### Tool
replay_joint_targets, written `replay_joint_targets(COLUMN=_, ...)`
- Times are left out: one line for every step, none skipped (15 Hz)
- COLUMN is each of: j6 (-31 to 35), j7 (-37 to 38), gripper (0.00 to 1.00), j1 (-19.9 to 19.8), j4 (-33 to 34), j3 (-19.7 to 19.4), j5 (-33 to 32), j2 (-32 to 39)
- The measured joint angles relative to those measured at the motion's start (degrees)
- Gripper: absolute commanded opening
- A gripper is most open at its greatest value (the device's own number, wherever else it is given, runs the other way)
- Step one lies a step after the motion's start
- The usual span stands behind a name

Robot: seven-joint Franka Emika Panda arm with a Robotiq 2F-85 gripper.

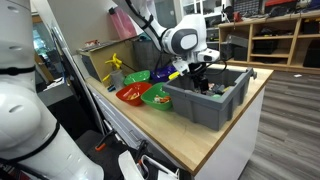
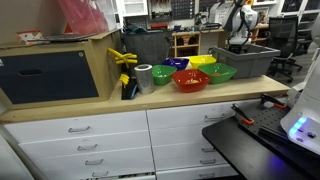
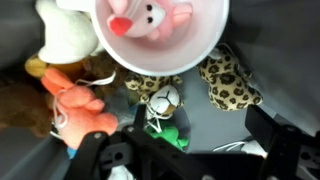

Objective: Put the clear plastic in the green bowl to the left

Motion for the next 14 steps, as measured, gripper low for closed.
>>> replay_joint_targets(j6=0.3, j7=0.0, gripper=1.00, j1=0.0, j4=0.0, j3=0.0, j5=0.3, j2=0.3)
replay_joint_targets(j6=0.6, j7=0.0, gripper=0.75, j1=0.0, j4=0.0, j3=0.0, j5=0.7, j2=0.7)
replay_joint_targets(j6=0.8, j7=0.0, gripper=0.74, j1=0.0, j4=0.0, j3=0.0, j5=1.2, j2=1.0)
replay_joint_targets(j6=1.0, j7=0.0, gripper=0.66, j1=-0.1, j4=0.0, j3=0.0, j5=1.7, j2=1.3)
replay_joint_targets(j6=1.1, j7=0.0, gripper=0.58, j1=-0.1, j4=0.0, j3=0.0, j5=2.1, j2=1.5)
replay_joint_targets(j6=1.2, j7=0.0, gripper=0.49, j1=-0.1, j4=0.0, j3=0.0, j5=2.5, j2=1.8)
replay_joint_targets(j6=1.2, j7=0.0, gripper=0.42, j1=-0.2, j4=0.0, j3=0.0, j5=2.9, j2=1.9)
replay_joint_targets(j6=1.2, j7=0.0, gripper=0.36, j1=-0.2, j4=0.0, j3=0.0, j5=3.1, j2=1.9)
replay_joint_targets(j6=1.2, j7=0.0, gripper=0.27, j1=-0.2, j4=0.0, j3=0.0, j5=3.3, j2=1.9)
replay_joint_targets(j6=1.2, j7=0.0, gripper=0.21, j1=-0.2, j4=0.0, j3=0.0, j5=3.5, j2=1.8)
replay_joint_targets(j6=1.3, j7=0.0, gripper=0.12, j1=-0.2, j4=0.0, j3=0.0, j5=3.6, j2=1.8)
replay_joint_targets(j6=1.3, j7=0.0, gripper=0.06, j1=-0.2, j4=0.0, j3=0.0, j5=3.6, j2=1.7)
replay_joint_targets(j6=1.3, j7=0.0, gripper=0.01, j1=-0.2, j4=0.0, j3=0.0, j5=3.6, j2=1.6)
replay_joint_targets(j6=1.3, j7=0.0, gripper=0.00, j1=-0.2, j4=0.0, j3=0.0, j5=3.6, j2=1.5)
